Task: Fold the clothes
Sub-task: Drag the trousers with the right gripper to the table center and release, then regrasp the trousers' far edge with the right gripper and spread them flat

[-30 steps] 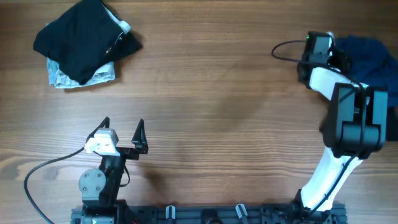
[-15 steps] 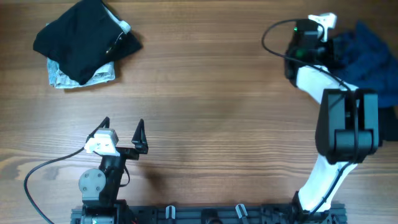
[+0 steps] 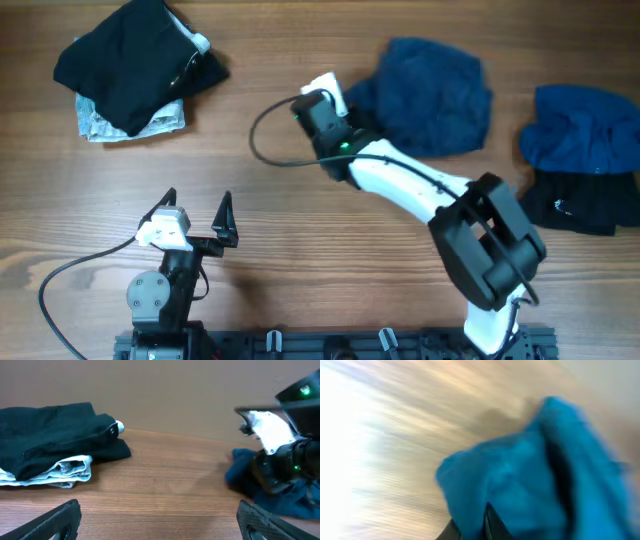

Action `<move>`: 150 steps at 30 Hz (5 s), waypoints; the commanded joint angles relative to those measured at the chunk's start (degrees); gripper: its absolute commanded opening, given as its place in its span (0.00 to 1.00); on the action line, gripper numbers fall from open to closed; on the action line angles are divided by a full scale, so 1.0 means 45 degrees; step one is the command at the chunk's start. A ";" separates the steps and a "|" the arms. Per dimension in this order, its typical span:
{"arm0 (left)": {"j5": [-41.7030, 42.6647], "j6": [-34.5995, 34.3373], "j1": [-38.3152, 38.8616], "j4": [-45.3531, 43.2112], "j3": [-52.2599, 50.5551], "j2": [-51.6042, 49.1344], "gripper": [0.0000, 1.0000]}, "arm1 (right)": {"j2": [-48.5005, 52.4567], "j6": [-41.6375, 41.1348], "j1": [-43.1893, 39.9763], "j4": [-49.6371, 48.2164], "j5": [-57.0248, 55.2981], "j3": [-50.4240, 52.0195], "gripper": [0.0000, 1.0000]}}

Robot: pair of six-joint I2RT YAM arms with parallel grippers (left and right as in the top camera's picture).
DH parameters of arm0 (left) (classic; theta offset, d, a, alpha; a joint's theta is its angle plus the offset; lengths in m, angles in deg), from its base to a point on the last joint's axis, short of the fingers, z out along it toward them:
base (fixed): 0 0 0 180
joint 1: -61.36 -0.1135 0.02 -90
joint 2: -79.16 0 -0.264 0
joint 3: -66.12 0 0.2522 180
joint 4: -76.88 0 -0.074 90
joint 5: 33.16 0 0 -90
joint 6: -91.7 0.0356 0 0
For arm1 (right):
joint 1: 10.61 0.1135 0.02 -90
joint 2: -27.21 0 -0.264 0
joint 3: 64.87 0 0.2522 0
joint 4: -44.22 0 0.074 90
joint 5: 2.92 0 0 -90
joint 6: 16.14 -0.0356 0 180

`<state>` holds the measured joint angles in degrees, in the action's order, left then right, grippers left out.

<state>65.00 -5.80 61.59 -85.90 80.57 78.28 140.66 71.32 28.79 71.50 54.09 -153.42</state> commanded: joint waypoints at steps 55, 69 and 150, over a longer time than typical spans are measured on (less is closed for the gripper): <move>-0.0078 0.0291 -0.0039 0.0044 -0.0078 0.0063 1.00 | -0.2516 -0.3910 -0.3891 0.8850 0.9996 -0.6052 0.86; -0.0078 0.0291 -0.0039 0.0044 -0.0078 0.0063 1.00 | 0.2302 -0.4488 -0.7684 0.9787 1.3323 -0.5353 0.80; -0.0078 0.0291 -0.0039 0.0044 -0.0078 0.0063 1.00 | -0.1073 -0.5761 -0.2336 0.5387 1.2240 -0.6815 0.91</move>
<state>65.00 -5.80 61.59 -85.90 80.57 78.28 143.63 44.02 24.31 94.41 109.34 -183.06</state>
